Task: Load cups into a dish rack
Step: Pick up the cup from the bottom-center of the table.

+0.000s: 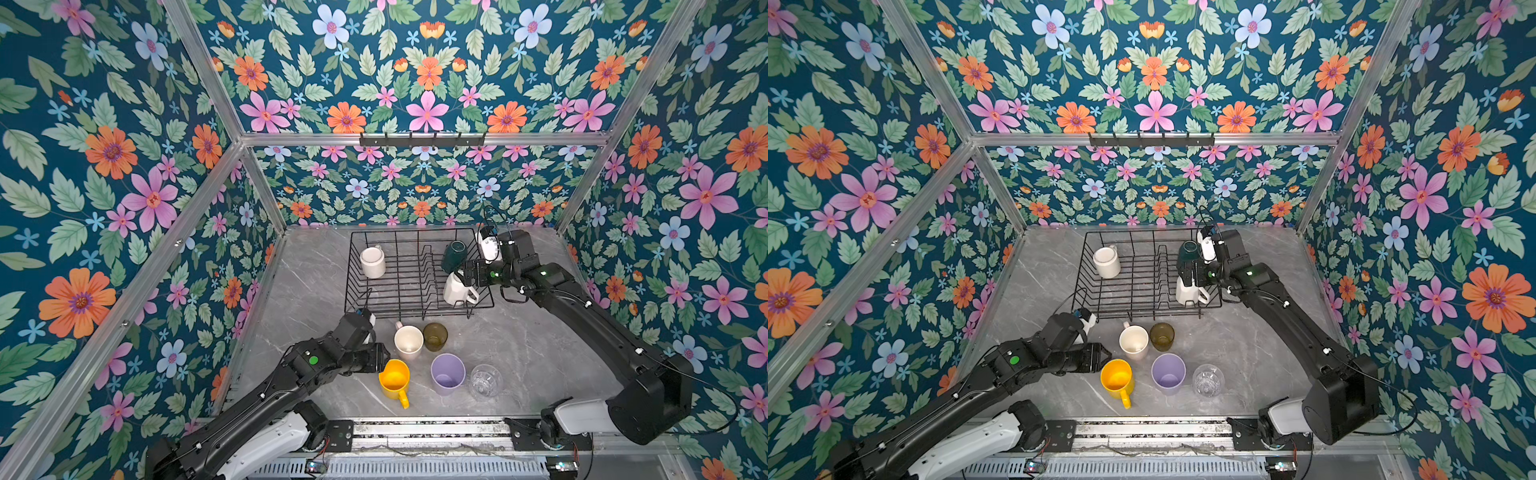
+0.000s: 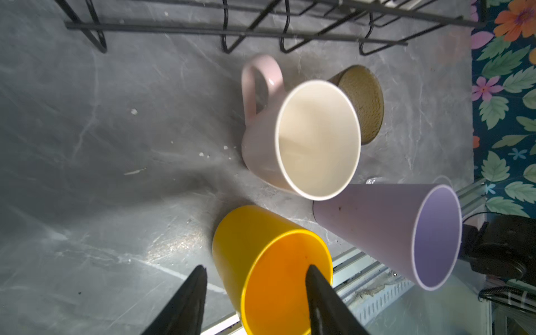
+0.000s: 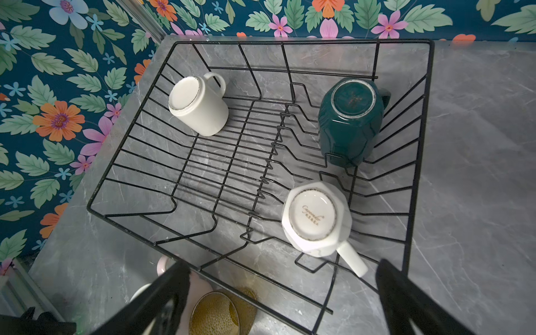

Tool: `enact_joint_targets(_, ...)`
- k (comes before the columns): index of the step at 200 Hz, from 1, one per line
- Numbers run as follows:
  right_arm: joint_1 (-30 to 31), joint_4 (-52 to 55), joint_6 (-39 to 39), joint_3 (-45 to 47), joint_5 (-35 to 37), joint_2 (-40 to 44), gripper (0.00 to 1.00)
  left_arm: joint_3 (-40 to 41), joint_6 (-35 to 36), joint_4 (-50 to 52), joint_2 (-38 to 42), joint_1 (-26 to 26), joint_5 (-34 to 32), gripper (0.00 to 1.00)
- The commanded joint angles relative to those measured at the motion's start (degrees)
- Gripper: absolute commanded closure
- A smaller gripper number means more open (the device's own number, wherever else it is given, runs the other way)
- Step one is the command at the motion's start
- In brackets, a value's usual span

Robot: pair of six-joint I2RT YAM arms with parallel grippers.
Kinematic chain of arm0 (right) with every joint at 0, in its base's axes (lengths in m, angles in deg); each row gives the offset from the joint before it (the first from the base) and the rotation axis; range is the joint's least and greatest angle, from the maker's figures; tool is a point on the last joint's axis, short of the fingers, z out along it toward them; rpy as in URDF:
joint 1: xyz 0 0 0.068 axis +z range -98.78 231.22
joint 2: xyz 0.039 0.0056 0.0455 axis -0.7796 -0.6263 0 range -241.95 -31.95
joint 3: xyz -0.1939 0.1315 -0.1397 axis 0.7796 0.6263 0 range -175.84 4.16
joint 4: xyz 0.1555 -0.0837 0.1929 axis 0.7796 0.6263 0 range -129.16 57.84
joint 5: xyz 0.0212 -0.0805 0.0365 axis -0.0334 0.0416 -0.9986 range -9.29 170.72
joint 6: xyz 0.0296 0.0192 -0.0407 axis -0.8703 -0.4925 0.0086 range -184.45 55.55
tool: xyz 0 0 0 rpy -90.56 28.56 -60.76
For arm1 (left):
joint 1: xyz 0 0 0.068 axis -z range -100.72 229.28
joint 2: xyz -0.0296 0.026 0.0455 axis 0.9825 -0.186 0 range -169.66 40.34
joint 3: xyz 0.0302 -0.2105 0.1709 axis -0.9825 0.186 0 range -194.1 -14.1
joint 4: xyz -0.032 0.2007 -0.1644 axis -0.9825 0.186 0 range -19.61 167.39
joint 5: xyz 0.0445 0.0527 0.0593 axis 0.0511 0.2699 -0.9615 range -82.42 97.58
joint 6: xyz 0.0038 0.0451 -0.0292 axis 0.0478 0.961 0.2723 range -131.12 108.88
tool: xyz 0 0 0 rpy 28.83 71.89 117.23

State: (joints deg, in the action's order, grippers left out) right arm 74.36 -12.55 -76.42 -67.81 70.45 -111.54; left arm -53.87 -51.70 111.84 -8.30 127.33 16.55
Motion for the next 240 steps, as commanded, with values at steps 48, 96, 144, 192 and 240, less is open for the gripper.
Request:
enact_joint_targets(48,-0.03,-2.58,-0.80,0.93,-0.11,0.97,0.01,2.24,-5.40,-1.42,-3.03,6.17,-3.65,0.48)
enact_joint_targets(96,-0.03,-2.80,-0.88,1.30,-0.11,1.28,0.01,4.13,-6.73,-3.71,-6.19,8.70,-4.56,0.51)
enact_joint_targets(144,-0.12,-2.88,-0.86,1.90,-0.11,1.54,0.01,4.96,-6.76,-3.83,-8.20,9.08,-5.59,0.61)
enact_joint_targets(192,-0.15,-3.16,-0.69,2.53,-0.50,1.63,0.01,5.01,-6.43,-3.62,-8.60,9.08,-6.25,0.77)
enact_joint_targets(240,-0.11,-3.58,-0.78,2.97,-1.21,1.52,0.01,4.62,-6.47,-2.15,-7.86,9.08,-7.22,0.91)
